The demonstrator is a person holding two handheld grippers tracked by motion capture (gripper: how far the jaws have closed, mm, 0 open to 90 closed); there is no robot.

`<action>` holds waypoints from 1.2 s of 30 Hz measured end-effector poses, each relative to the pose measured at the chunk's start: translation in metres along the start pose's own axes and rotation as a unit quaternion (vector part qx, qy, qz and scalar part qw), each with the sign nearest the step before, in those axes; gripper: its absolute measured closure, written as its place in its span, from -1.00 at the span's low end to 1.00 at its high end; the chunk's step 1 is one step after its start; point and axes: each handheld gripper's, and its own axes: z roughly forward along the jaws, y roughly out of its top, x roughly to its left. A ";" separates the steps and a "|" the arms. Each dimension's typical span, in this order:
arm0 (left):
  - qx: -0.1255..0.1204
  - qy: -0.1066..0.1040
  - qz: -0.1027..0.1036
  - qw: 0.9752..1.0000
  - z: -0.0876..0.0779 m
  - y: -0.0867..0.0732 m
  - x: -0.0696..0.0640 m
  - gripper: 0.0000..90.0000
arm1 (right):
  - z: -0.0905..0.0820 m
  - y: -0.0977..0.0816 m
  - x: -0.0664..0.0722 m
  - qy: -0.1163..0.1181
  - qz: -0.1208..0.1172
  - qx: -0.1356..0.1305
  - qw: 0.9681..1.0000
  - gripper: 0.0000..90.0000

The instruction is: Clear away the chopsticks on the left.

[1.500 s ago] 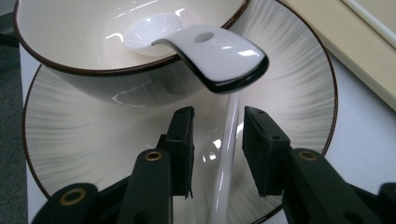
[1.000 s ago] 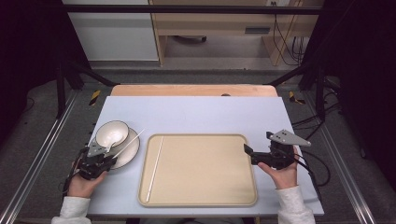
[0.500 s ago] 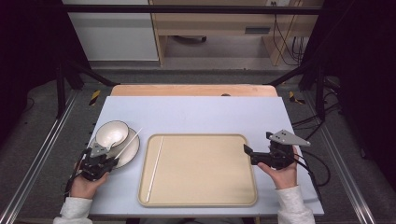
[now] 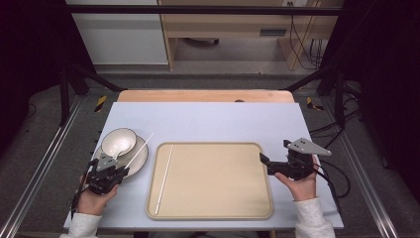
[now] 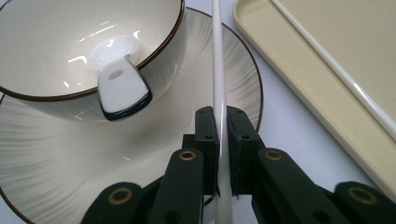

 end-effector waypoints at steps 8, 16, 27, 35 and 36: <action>-0.020 0.012 -0.012 1.000 -0.008 0.002 -0.014 0.87 | -0.003 0.001 -0.001 0.000 0.000 -0.005 1.000 -0.89; -0.043 0.024 -0.026 0.998 -0.015 0.006 -0.034 0.87 | -0.006 0.002 -0.002 -0.001 0.002 -0.011 1.000 -0.90; -0.066 0.032 -0.041 0.996 -0.018 0.011 -0.068 0.87 | -0.011 0.004 -0.003 -0.003 0.004 -0.018 1.000 -0.90; -0.082 0.041 -0.051 0.994 -0.019 0.018 -0.086 0.87 | -0.012 0.004 -0.003 -0.001 0.007 -0.021 1.000 -0.90; -0.083 0.043 -0.053 0.994 -0.019 0.018 -0.087 0.87 | -0.012 0.004 -0.003 -0.002 0.007 -0.020 1.000 -0.90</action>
